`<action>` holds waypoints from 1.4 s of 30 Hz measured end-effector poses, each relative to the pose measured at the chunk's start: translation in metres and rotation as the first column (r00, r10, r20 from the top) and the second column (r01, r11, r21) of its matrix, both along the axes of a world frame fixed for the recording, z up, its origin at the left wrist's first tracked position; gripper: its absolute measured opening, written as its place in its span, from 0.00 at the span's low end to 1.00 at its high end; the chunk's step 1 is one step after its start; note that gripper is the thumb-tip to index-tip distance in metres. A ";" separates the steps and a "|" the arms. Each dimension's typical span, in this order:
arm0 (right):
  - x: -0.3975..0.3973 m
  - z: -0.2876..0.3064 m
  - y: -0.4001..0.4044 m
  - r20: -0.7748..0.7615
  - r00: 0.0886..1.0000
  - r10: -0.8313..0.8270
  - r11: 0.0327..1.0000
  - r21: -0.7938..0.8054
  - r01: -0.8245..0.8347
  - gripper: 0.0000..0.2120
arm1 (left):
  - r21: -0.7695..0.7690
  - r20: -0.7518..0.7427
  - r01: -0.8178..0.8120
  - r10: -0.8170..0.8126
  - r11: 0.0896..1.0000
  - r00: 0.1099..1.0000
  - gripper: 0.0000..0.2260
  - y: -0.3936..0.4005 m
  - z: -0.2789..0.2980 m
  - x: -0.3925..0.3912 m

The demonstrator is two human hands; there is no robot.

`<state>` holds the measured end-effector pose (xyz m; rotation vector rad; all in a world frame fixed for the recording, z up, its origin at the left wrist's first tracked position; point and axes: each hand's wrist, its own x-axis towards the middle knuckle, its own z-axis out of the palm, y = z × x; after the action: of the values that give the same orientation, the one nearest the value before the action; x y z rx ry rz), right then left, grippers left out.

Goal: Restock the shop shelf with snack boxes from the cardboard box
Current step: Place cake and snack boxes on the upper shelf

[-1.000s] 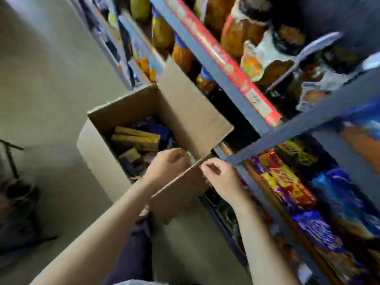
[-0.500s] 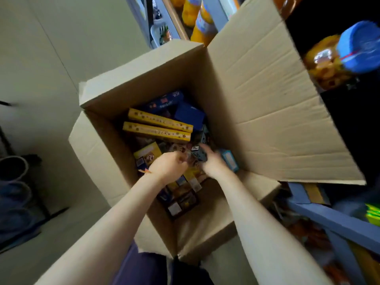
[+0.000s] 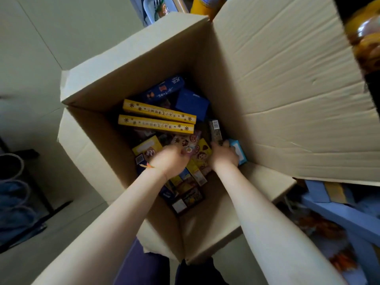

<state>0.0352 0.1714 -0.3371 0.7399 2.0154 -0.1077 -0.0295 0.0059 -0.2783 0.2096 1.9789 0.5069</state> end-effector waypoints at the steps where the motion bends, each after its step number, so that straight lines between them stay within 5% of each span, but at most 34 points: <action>1: 0.001 0.002 -0.001 0.023 0.999 0.034 0.999 0.036 -0.035 0.27 | -0.029 0.002 0.027 -0.027 0.999 1.000 0.12 -0.001 -0.003 -0.001; 4: 0.000 0.006 -0.009 0.051 0.996 -0.076 0.996 0.044 0.073 0.25 | -0.120 0.001 0.166 -0.167 0.979 0.986 0.12 -0.006 -0.006 -0.006; 7: -0.004 0.006 -0.017 -0.052 0.946 -0.320 0.943 -0.114 0.313 0.23 | -0.127 -0.219 0.157 -0.182 0.979 0.959 0.12 -0.011 0.003 -0.013; 9: -0.009 0.005 -0.027 -0.236 0.832 -0.503 0.850 -0.309 0.426 0.27 | -0.097 -0.378 0.060 -0.093 0.993 0.921 0.13 -0.018 0.009 -0.019; 12: -0.028 0.009 -0.046 -0.396 0.667 -0.632 0.759 -0.490 0.428 0.43 | -0.109 -0.364 0.006 -0.045 0.994 0.930 0.17 -0.027 0.010 -0.034; 14: -0.044 0.007 -0.050 -0.457 0.699 -0.550 0.814 -0.480 0.326 0.46 | -0.126 -0.283 0.042 -0.076 0.991 0.956 0.18 -0.030 0.005 -0.042; 17: -0.059 -0.002 -0.049 -0.532 0.784 -0.320 0.920 -0.371 0.123 0.38 | -0.118 -0.209 0.081 -0.105 0.990 0.972 0.20 -0.031 -0.002 -0.046; 25: -0.062 0.000 -0.040 -0.619 0.784 -0.047 0.955 -0.259 -0.147 0.29 | -0.073 -0.281 0.023 -0.043 0.997 0.959 0.19 -0.027 -0.002 -0.042; 28: -0.048 0.012 -0.036 -0.694 0.716 -0.078 0.953 -0.262 -0.150 0.21 | -0.026 -0.329 -0.044 0.033 0.999 0.944 0.17 -0.024 0.003 -0.041; 34: -0.024 0.074 -0.018 -0.721 0.542 -0.431 0.880 -0.470 0.074 0.18 | 0.099 -0.379 -0.108 0.138 0.989 0.915 0.24 -0.015 0.029 -0.021; 42: 0.042 0.207 0.019 -0.772 0.137 -0.621 0.771 -0.568 0.288 0.14 | 0.376 -0.496 -0.149 0.335 0.914 0.801 0.32 0.008 0.115 0.036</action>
<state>0.0771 0.1905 -0.1300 1.2843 2.6397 -1.5837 0.0062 0.0142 -0.1628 0.3320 2.4999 1.0381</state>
